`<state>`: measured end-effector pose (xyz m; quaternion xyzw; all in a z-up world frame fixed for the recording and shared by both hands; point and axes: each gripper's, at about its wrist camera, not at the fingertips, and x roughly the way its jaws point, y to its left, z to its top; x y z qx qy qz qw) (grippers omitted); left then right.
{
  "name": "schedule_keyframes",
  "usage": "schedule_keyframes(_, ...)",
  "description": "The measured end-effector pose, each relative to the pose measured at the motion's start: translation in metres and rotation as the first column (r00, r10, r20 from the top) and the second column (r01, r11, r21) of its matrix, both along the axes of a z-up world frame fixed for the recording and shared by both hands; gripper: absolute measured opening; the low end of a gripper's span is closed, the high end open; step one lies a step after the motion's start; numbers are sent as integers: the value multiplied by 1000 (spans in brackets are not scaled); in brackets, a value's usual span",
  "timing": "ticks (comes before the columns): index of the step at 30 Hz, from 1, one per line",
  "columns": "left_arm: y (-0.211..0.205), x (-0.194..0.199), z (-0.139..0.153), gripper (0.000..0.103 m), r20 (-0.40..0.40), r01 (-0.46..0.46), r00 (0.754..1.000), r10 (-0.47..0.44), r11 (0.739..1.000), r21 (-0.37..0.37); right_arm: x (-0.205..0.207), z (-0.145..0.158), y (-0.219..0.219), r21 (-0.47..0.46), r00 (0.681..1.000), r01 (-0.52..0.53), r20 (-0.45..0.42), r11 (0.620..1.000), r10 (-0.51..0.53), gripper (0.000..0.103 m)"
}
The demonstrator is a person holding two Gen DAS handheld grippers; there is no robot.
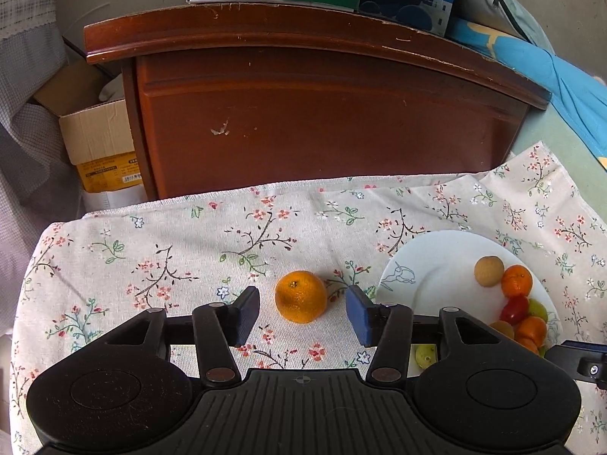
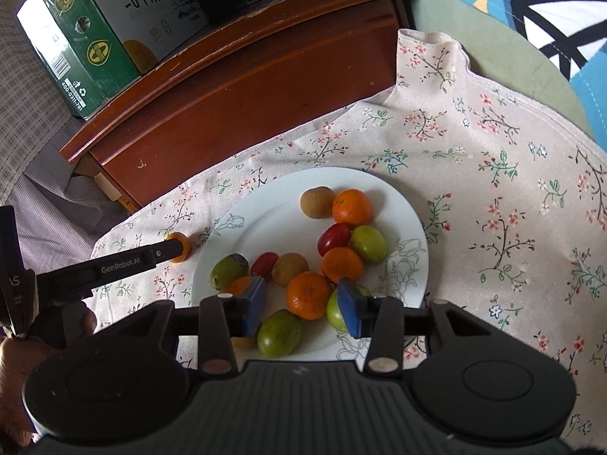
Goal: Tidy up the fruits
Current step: 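Carry the mandarin and brown fruit onto the white plate and open both tools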
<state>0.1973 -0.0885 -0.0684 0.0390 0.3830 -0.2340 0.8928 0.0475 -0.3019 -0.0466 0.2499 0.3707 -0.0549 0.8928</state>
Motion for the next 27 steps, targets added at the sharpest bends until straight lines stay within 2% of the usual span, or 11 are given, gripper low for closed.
schedule_keyframes(4, -2, 5, -6, 47, -6, 10, 1000, -10, 999, -33, -1, 0, 1, -8, 1000, -6, 2, 1000, 6, 47)
schedule_keyframes(6, -3, 6, -8, 33, -3, 9, 1000, -9, 1000, -27, -1, 0, 2, -11, 1000, -8, 3, 1000, 8, 47)
schedule_keyframes(8, -3, 7, -10, 30, -2, 6, 1000, -6, 1000, -27, 0, 0, 1, -14, 1000, -6, 4, 1000, 7, 47)
schedule_keyframes(13, -6, 4, 1, 30, 16, 1, 1000, 0, 998, -55, 0, 0, 1, -23, 1000, -3, 6, 1000, 3, 47)
schedule_keyframes(19, -30, -15, 18, 30, 32, 87, 996, -84, 991, -105, 1, 0, 3, -52, 1000, -12, 10, 999, 13, 53)
schedule_keyframes(23, -49, -27, 17, 30, 3, 168, 986, -169, 977, -131, 2, 0, 5, -67, 1000, -28, 8, 997, 29, 59)
schedule_keyframes(27, -56, -35, 13, 32, 10, 194, 981, -195, 974, -113, 3, 0, 6, -92, 999, -34, 0, 995, 35, 62)
